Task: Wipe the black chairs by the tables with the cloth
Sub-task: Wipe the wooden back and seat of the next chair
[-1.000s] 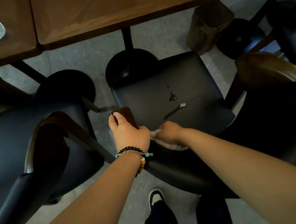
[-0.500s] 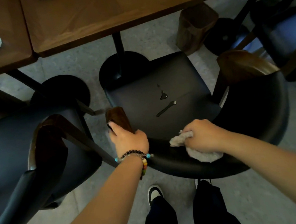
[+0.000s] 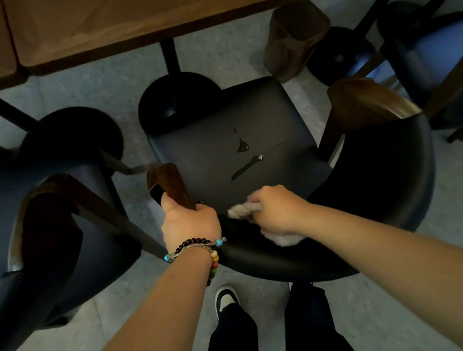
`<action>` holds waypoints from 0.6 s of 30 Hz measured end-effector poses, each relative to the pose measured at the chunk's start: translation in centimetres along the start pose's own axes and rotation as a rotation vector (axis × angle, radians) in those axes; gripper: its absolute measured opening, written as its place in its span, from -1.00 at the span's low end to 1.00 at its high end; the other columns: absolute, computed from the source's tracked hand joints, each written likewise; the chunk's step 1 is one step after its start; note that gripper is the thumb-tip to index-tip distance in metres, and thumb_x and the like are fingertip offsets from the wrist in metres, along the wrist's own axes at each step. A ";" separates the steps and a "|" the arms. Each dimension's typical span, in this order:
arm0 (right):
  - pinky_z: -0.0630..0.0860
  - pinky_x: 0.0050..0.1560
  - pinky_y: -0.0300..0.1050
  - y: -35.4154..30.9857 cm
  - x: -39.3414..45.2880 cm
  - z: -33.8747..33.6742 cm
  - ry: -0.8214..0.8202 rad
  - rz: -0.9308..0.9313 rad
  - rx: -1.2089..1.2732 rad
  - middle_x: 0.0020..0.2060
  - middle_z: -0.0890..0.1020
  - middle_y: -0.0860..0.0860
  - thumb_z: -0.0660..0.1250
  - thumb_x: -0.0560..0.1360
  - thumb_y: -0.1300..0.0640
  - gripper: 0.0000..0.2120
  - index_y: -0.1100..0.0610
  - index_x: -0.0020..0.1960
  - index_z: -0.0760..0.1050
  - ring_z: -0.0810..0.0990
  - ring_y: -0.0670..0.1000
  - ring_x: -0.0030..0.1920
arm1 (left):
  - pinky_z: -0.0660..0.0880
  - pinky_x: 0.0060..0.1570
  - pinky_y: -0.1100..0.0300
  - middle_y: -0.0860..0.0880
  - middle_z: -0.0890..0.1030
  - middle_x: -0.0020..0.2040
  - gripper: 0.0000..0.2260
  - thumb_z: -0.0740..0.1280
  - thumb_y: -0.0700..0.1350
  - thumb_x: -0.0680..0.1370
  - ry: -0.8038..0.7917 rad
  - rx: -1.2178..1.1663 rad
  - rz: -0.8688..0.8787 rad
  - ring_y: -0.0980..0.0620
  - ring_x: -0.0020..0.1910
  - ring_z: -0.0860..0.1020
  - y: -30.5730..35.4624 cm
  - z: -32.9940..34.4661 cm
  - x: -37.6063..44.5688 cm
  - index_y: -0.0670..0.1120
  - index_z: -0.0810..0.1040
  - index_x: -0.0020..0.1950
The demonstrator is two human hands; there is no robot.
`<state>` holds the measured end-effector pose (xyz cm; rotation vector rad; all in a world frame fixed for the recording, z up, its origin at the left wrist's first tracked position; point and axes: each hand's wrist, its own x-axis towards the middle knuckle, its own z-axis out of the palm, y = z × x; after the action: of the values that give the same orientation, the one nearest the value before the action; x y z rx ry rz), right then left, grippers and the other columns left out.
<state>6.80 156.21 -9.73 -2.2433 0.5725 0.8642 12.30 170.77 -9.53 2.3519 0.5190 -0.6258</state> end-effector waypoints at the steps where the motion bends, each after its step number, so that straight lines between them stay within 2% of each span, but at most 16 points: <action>1: 0.55 0.02 -0.06 -0.9 1.2 0.9 0.047 -0.026 0.041 0.08 0.62 0.10 0.24 0.50 0.22 -0.75 0.03 0.10 0.59 0.59 0.11 0.05 | 0.49 0.10 -0.02 -0.18 0.51 0.27 -0.38 0.26 -0.08 0.54 0.004 0.001 0.001 -0.24 0.17 0.52 -0.1 0.1 0.0 0.03 0.08 0.55; 3: 0.46 0.04 -0.14 -2.8 3.2 2.1 0.080 -0.078 0.121 0.20 0.58 0.10 0.25 0.53 0.18 -0.66 0.02 0.28 0.51 0.56 0.12 0.17 | 0.47 0.08 0.01 -0.18 0.51 0.26 -0.37 0.27 -0.07 0.52 0.012 -0.004 0.001 -0.23 0.17 0.52 -0.1 0.2 0.1 0.03 0.10 0.55; 5: 0.43 0.01 -0.18 -3.5 4.6 2.5 0.042 -0.054 0.185 0.19 0.59 0.09 0.27 0.54 0.18 -0.70 0.02 0.25 0.55 0.56 0.10 0.17 | 0.48 0.07 0.02 -0.18 0.52 0.25 -0.38 0.28 -0.07 0.52 0.019 -0.001 0.003 -0.24 0.17 0.53 -0.2 0.3 0.2 0.03 0.12 0.54; 7: 0.46 0.10 -0.14 -2.8 4.9 2.1 -0.040 0.022 0.185 0.21 0.59 0.09 0.29 0.55 0.13 -0.73 0.06 0.24 0.58 0.55 0.10 0.20 | 0.50 0.10 -0.02 -0.18 0.53 0.24 -0.39 0.27 -0.08 0.52 0.018 0.010 0.005 -0.24 0.16 0.53 -0.1 0.1 0.2 0.03 0.14 0.53; 9: 0.45 0.12 -0.10 -0.9 4.6 0.9 -0.123 0.111 0.018 0.24 0.56 0.11 0.32 0.55 0.04 -0.65 0.12 0.30 0.54 0.54 0.12 0.21 | 0.51 0.10 -0.03 -0.16 0.52 0.25 -0.41 0.26 -0.09 0.53 0.003 0.007 0.006 -0.22 0.16 0.53 0.0 0.0 0.1 0.03 0.13 0.53; 13: 0.51 -0.06 -0.10 1.4 4.1 -0.9 -0.242 0.246 -0.248 0.10 0.60 0.12 0.35 0.54 0.04 -0.68 0.15 0.24 0.55 0.59 0.11 0.06 | 0.50 0.08 0.00 -0.13 0.50 0.28 -0.42 0.25 -0.10 0.55 -0.006 -0.010 0.019 -0.19 0.18 0.52 0.2 0.0 -0.1 0.03 0.12 0.54; 15: 0.46 -0.17 -0.15 0.0 5.1 -0.3 -0.202 0.157 -0.233 0.07 0.61 0.11 0.35 0.53 0.06 -0.75 0.12 0.18 0.58 0.61 0.09 0.04 | 0.52 0.13 -0.03 -0.13 0.50 0.29 -0.42 0.25 -0.10 0.54 -0.004 -0.003 0.017 -0.20 0.19 0.52 0.2 0.0 0.0 0.03 0.12 0.54; 18: 0.50 0.01 -0.14 -2.9 6.5 1.8 -0.127 -0.006 -0.081 0.22 0.57 0.07 0.29 0.55 0.14 -0.75 0.03 0.21 0.58 0.56 0.09 0.17 | 0.52 0.14 -0.07 -0.14 0.50 0.28 -0.41 0.26 -0.09 0.53 0.001 0.006 0.016 -0.21 0.18 0.52 0.1 0.1 0.0 0.03 0.12 0.54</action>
<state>12.25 158.44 -14.14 -2.2414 0.4794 1.0350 12.33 170.64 -9.58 2.3602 0.4984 -0.6193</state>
